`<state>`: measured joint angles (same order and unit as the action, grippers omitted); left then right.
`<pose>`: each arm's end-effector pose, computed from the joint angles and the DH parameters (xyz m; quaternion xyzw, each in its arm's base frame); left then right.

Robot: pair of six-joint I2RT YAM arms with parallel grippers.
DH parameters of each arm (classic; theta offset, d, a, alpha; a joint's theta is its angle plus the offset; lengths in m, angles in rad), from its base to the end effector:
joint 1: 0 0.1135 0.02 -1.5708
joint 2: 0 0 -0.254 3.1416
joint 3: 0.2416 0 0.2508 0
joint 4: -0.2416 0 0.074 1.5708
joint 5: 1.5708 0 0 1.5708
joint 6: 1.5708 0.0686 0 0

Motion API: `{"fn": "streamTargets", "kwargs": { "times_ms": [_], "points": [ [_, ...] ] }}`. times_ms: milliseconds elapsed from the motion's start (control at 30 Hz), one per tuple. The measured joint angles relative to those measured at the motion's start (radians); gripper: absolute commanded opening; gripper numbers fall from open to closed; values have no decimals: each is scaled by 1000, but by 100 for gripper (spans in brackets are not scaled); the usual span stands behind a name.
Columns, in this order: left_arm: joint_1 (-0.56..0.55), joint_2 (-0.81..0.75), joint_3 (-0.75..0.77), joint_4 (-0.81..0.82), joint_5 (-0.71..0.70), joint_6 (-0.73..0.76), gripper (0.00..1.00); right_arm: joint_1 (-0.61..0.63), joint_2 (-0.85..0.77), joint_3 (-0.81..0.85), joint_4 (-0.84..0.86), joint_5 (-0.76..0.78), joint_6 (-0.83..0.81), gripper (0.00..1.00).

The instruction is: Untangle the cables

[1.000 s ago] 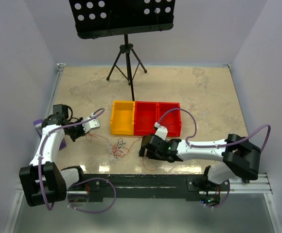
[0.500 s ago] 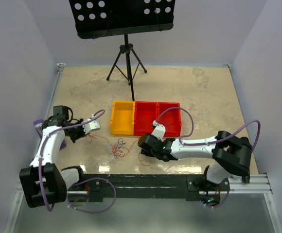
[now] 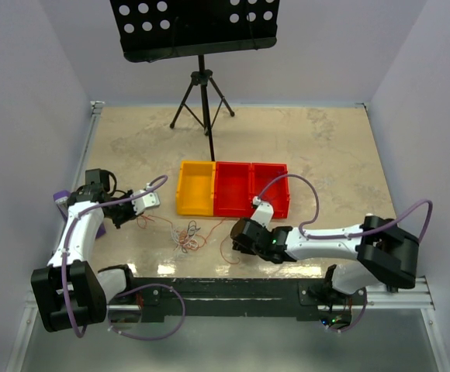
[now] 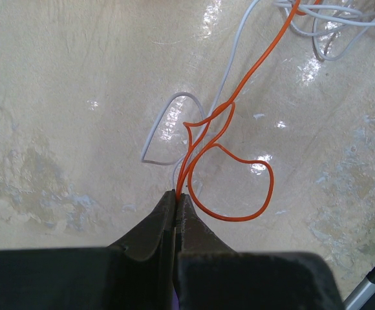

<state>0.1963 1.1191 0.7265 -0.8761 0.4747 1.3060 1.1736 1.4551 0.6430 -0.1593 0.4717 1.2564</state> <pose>0.1996 0.0077 0.1754 0.5363 0.7981 -0.0701 0.2655 0.1363 0.2443 0.1188 0.1074 0.9253 0.1913 0.3093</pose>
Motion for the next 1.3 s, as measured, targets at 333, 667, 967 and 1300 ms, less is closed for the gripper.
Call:
{"fn": "streamTargets", "kwargs": {
  "times_ms": [333, 667, 967, 1300],
  "points": [
    [0, 0, 0, 0, 0, 0, 0, 48, -187, -35, -157, -72, -46, 60],
    [0, 1, 0, 0, 1, 0, 0, 70, -424, -73, -167, -89, -41, 70],
    [0, 1, 0, -2, 2, 0, 0, 61, 77, 251, -169, -14, -141, 68],
    [0, 1, -3, 0, 2, 0, 0, 5, 306, 418, -169, 4, -213, 63]
  ]
}}
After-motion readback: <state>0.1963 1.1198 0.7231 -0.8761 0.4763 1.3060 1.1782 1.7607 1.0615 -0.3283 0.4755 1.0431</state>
